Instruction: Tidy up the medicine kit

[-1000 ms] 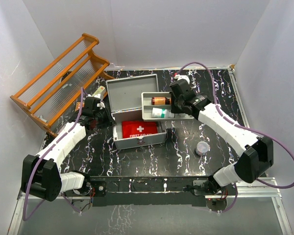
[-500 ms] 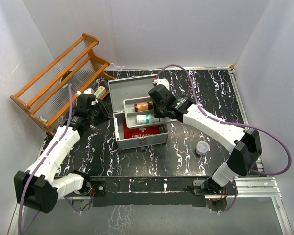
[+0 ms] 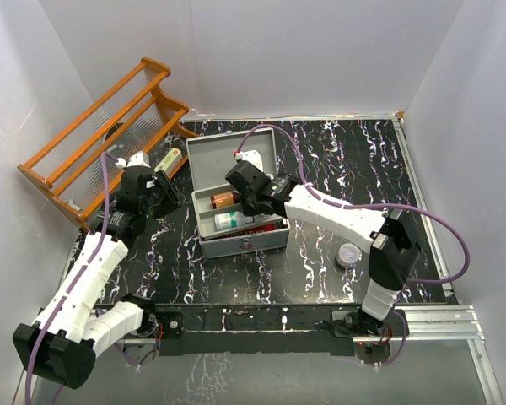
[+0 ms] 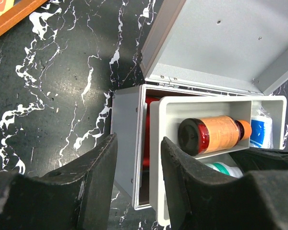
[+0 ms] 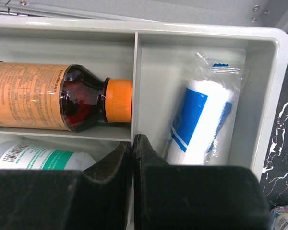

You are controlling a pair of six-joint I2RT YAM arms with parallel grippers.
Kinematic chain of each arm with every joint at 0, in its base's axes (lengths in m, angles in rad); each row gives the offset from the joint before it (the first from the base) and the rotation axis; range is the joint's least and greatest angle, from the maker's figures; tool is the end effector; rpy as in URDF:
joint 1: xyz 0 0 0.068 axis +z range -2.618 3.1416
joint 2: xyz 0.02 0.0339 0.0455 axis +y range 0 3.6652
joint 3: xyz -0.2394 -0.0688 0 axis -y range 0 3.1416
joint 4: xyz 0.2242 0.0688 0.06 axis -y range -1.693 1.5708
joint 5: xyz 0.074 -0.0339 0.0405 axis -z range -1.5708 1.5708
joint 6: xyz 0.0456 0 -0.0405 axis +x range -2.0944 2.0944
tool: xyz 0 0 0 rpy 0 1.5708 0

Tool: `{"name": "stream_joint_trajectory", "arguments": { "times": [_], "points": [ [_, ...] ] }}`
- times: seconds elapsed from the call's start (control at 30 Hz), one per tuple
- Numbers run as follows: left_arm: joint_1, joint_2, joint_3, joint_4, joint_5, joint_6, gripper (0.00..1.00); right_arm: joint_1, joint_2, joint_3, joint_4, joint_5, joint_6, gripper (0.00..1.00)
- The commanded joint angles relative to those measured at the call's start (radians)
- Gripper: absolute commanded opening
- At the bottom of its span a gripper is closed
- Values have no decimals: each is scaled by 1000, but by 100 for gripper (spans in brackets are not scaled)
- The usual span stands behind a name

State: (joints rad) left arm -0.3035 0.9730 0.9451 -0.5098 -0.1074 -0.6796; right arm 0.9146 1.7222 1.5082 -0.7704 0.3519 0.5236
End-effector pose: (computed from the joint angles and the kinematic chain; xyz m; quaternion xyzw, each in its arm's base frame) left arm 0.2052 -0.0592 0.3040 -0.1884 0.8480 -0.1916 0.4568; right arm 0.2276 0.2698 0.2639 -0.1335 0.9344 0.0614 0.3245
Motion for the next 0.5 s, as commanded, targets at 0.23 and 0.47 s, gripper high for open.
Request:
{"name": "stream_joint_trajectory", "arguments": {
  "times": [0.23,0.47],
  "points": [
    [-2,28,-4,19,98,28,43,2,-5,35,135,71,58,0],
    [-2,58,-5,30,133,26,45,2,4,13,125,83,68,0]
  ]
}}
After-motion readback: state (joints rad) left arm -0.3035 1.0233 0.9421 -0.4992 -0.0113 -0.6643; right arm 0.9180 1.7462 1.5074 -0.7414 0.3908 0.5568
